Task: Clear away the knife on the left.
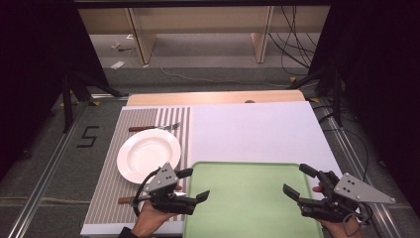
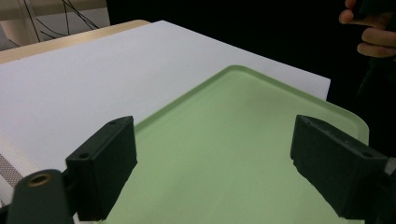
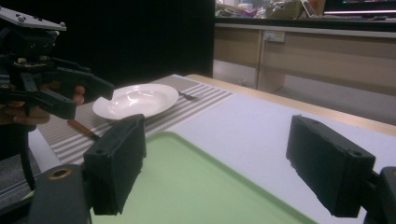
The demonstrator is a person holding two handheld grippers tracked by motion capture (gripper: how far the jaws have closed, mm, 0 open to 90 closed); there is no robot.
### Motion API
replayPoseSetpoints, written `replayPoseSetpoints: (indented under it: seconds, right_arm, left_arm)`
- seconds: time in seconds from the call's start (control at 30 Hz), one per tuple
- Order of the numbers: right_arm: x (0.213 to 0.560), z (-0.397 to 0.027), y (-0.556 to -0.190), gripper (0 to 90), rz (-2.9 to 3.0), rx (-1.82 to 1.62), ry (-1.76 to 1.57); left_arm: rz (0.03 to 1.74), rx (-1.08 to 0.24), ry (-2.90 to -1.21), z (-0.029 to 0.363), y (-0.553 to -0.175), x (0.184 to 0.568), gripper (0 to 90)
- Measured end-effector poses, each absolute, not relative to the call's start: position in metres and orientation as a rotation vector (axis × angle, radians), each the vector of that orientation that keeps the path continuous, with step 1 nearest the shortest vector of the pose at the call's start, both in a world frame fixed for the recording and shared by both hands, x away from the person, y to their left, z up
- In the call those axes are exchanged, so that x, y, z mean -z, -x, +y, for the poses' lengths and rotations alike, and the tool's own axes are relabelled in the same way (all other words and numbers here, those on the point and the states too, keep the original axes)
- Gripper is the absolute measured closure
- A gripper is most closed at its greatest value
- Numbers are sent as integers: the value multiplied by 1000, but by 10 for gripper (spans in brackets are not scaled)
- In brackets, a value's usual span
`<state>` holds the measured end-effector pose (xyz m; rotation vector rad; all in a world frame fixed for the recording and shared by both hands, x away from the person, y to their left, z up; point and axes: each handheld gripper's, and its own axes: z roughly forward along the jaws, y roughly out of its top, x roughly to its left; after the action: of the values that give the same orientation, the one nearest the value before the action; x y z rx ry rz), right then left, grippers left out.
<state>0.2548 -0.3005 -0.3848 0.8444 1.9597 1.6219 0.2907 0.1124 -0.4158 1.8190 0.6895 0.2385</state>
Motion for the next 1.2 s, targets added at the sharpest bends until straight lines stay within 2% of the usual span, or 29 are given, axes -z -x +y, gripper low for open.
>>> replayPoseSetpoints:
  seconds: [0.57,0.83,1.03,1.2]
  right_arm:
    - [384,-301,-255,210,1960,-1622,-847]
    - [385,-301,-255,211,1963,-1618,-845]
    - [385,-301,-256,210,1959,-1622,-850]
    - [385,-301,-256,210,1961,-1620,-848]
  left_arm:
    - [685,-254,-1885,114,-293,414,150]
    - [725,-267,-2015,120,-297,406,152]
    - [725,-316,-2138,139,-296,393,152]
    - [766,-299,-2249,152,-299,391,152]
